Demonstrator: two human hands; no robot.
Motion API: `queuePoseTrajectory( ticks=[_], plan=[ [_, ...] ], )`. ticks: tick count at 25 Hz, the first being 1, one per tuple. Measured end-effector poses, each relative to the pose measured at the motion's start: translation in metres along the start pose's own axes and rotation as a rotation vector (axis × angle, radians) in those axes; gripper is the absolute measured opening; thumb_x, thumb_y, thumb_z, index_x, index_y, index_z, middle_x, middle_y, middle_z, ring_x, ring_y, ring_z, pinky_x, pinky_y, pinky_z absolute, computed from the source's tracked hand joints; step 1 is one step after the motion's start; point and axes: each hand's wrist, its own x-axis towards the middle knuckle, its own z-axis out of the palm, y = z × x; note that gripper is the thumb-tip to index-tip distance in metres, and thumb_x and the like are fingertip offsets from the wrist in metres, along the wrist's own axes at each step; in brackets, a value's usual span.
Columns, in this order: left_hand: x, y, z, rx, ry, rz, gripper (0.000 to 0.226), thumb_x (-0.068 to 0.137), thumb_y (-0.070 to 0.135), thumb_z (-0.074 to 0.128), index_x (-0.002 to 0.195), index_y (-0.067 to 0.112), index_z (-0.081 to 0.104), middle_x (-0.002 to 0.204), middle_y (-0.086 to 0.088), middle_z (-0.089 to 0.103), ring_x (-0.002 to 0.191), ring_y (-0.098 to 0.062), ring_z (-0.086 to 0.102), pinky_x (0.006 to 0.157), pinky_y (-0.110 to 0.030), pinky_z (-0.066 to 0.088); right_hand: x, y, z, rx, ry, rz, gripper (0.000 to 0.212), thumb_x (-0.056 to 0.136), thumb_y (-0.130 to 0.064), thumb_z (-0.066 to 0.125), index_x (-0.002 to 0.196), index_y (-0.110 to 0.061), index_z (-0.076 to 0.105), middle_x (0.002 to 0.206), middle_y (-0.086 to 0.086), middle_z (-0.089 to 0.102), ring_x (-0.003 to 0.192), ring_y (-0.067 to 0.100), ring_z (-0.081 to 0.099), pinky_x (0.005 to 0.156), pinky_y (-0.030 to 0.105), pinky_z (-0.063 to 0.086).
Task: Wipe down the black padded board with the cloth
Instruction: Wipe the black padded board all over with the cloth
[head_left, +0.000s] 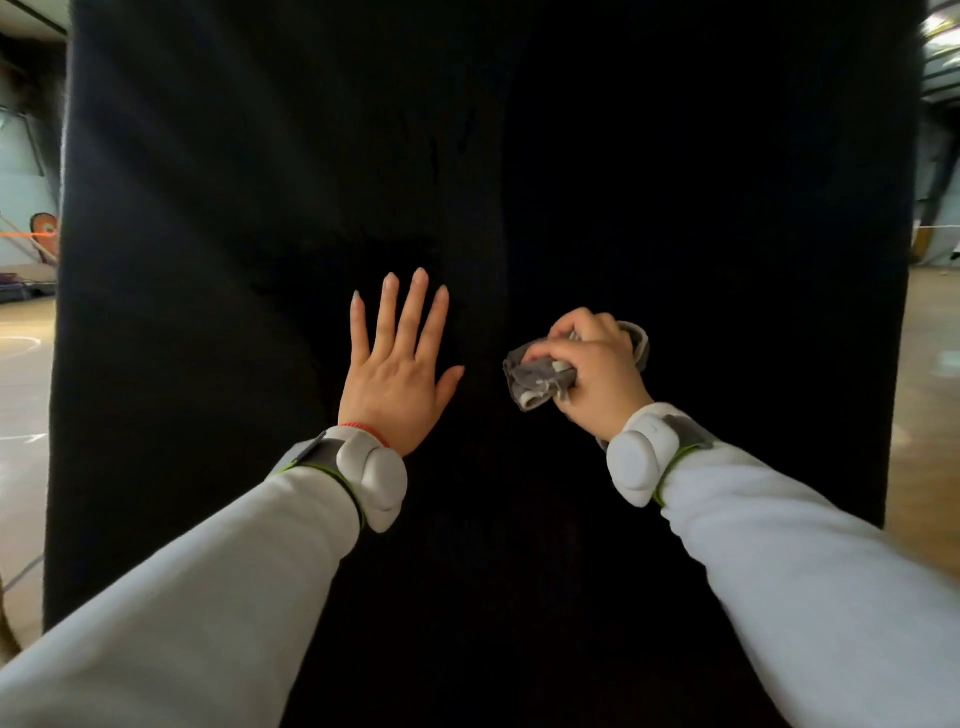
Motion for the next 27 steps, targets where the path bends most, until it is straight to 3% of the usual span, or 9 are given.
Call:
queuePoseTrajectory(
  ticks=[4,8,9,14,20,23,27],
  plan=[
    [0.0,0.001,0.005,0.046,0.008,-0.002,0.076,0.092,0.049,0.033,0.145,0.011,-0.006,0.152,-0.01,-0.012,0.141,-0.031,-0.012,0.11,-0.05,-0.018,-0.017,-0.003,-0.009,-0.034,-0.174,-0.02,0.022,0.071,-0.008,0.065,0.086,-0.02,0.074,0.093,0.003,0.055,0.091,0.025,0.046,0.083,0.052,0.037],
    [0.0,0.001,0.01,0.074,0.05,-0.018,0.077,0.091,0.05,0.033,0.145,0.012,-0.006,0.152,-0.01,-0.01,0.142,-0.033,-0.006,0.111,-0.051,-0.015,0.041,-0.018,-0.043,0.0,0.25,0.061,0.033,0.069,-0.008,0.054,0.094,-0.02,0.072,0.101,0.007,0.055,0.096,0.029,0.046,0.086,0.041,0.036],
    [0.0,0.002,0.01,0.08,0.052,-0.014,0.076,0.091,0.05,0.032,0.145,0.012,-0.007,0.153,-0.01,-0.009,0.142,-0.034,-0.006,0.111,-0.051,-0.015,0.055,-0.019,-0.044,-0.008,0.289,0.089,0.034,0.071,-0.008,0.054,0.097,-0.022,0.071,0.105,0.007,0.053,0.1,0.027,0.045,0.088,0.037,0.032],
    [0.001,0.003,0.008,0.087,0.041,-0.02,0.073,0.092,0.05,0.028,0.146,0.011,-0.003,0.156,-0.015,0.004,0.142,-0.036,-0.002,0.111,-0.052,-0.012,0.049,-0.012,-0.012,-0.015,0.221,0.07,0.029,0.071,-0.006,0.062,0.094,-0.023,0.071,0.102,0.005,0.053,0.097,0.029,0.045,0.084,0.036,0.028],
    [-0.013,0.013,0.008,0.009,0.013,-0.06,0.075,0.092,0.047,0.035,0.148,0.01,0.003,0.156,-0.015,0.002,0.143,-0.033,-0.006,0.112,-0.051,-0.011,0.014,-0.005,0.002,-0.019,0.131,-0.058,0.02,0.069,-0.011,0.068,0.087,-0.021,0.072,0.094,0.004,0.054,0.09,0.028,0.047,0.079,0.032,0.023],
    [-0.033,0.018,0.019,0.042,-0.001,-0.054,0.078,0.092,0.052,0.034,0.147,0.01,-0.002,0.156,-0.014,0.002,0.142,-0.03,-0.009,0.112,-0.05,-0.013,-0.007,-0.002,0.01,-0.014,0.095,-0.098,0.018,0.071,-0.018,0.063,0.086,-0.022,0.071,0.093,0.002,0.053,0.089,0.024,0.046,0.079,0.033,0.025],
    [-0.037,0.021,0.024,0.06,-0.019,-0.068,0.081,0.09,0.054,0.033,0.145,0.01,-0.007,0.155,-0.014,-0.001,0.142,-0.033,-0.008,0.111,-0.051,-0.014,-0.038,0.009,0.026,-0.009,0.029,-0.121,0.02,0.068,-0.017,0.073,0.087,-0.023,0.071,0.093,-0.001,0.052,0.091,0.016,0.04,0.079,0.033,0.024]
  ],
)
